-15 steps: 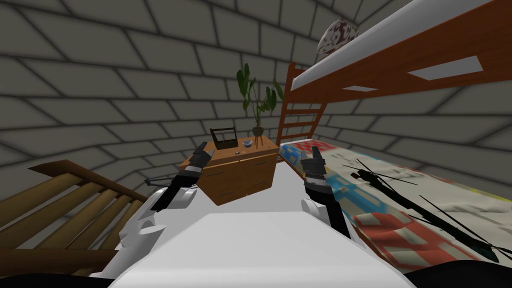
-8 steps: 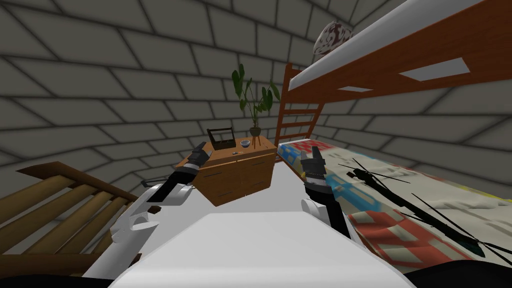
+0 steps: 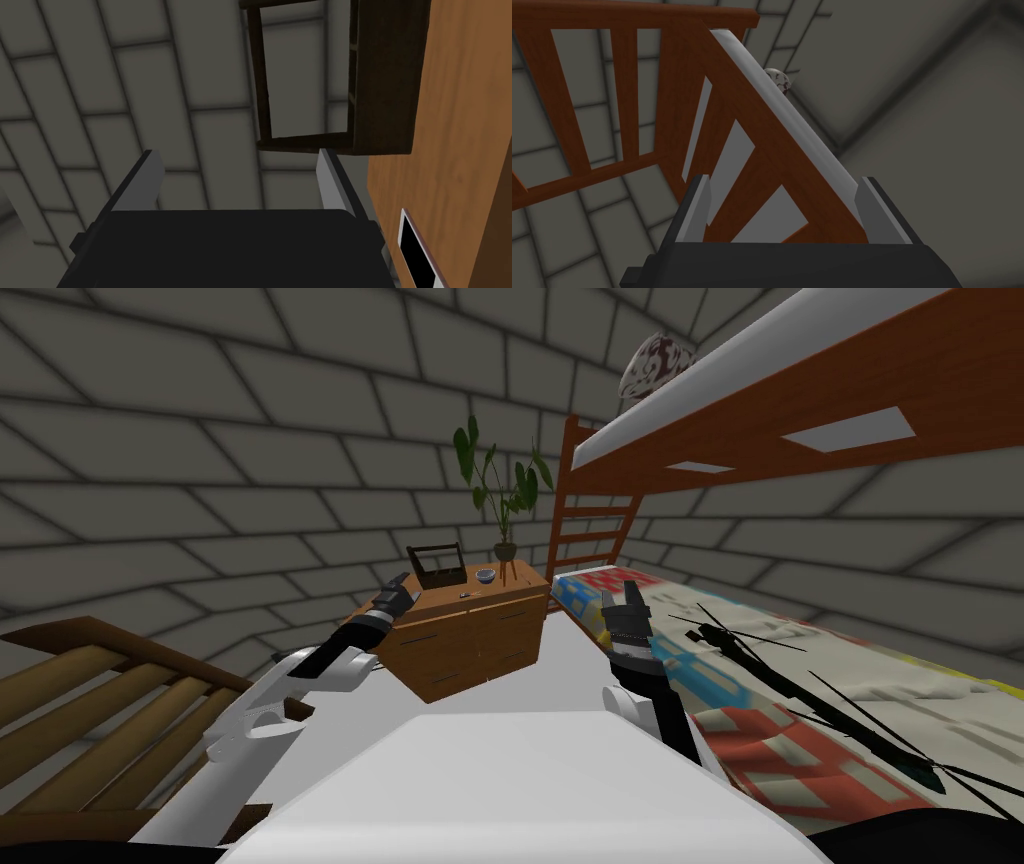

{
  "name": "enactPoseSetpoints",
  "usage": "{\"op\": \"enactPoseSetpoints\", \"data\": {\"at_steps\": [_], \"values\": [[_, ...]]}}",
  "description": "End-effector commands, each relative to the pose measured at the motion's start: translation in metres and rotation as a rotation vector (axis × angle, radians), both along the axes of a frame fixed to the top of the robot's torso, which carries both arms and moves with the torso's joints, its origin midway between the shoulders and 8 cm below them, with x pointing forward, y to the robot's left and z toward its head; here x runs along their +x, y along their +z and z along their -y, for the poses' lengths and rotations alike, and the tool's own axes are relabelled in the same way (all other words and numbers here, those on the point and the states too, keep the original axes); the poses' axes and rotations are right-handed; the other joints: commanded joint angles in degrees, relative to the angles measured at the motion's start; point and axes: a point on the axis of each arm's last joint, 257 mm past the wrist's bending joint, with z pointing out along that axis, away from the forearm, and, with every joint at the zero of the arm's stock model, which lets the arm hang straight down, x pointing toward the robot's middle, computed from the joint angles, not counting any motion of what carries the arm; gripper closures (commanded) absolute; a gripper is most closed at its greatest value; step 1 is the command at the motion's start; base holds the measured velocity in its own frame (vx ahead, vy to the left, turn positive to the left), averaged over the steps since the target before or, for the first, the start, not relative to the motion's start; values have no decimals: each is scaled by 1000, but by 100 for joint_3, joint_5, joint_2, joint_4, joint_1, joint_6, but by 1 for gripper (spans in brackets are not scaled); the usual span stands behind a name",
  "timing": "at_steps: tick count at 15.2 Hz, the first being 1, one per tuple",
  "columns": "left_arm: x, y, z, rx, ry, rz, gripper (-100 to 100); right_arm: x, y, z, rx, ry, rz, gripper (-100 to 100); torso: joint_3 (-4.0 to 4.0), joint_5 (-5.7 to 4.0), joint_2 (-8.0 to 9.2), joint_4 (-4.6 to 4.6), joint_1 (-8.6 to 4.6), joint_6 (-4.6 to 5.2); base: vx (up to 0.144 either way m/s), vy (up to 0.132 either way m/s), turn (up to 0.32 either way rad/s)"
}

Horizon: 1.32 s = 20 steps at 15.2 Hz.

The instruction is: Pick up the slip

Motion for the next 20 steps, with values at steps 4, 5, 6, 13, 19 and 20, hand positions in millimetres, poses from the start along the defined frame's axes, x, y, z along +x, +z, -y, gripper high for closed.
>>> {"op": "enactPoseSetpoints", "data": {"at_steps": [4,5,6,13,19,20], "values": [[10,-7,-29,-40,43,-96,-100,0,0,0,0,0,0,0,-2,-1,-4,-1,-7,1,18,-58,-48],[10,-11,-32,-42,54,-113,-100,0,0,0,0,0,0,0,-3,-2,-5,-1,-8,3,34,-68,-69],[10,-16,-35,-44,65,-131,-100,0,0,0,0,0,0,0,-5,-2,-8,-2,-11,2,31,-52,-16],[14,-28,-67,-90,132,-248,-100,0,0,0,0,0,0,0,-4,-1,-6,-1,-5,3,29,-48,-41],[11,-44,-88,-118,192,-342,-100,0,0,0,0,0,0,0,-6,-1,-11,-3,-5,1,31,-40,-32],[12,-41,-98,-140,206,-367,-100,0,0,0,0,0,0,0,-5,0,-9,-2,-1,0,34,-49,-68]]}}
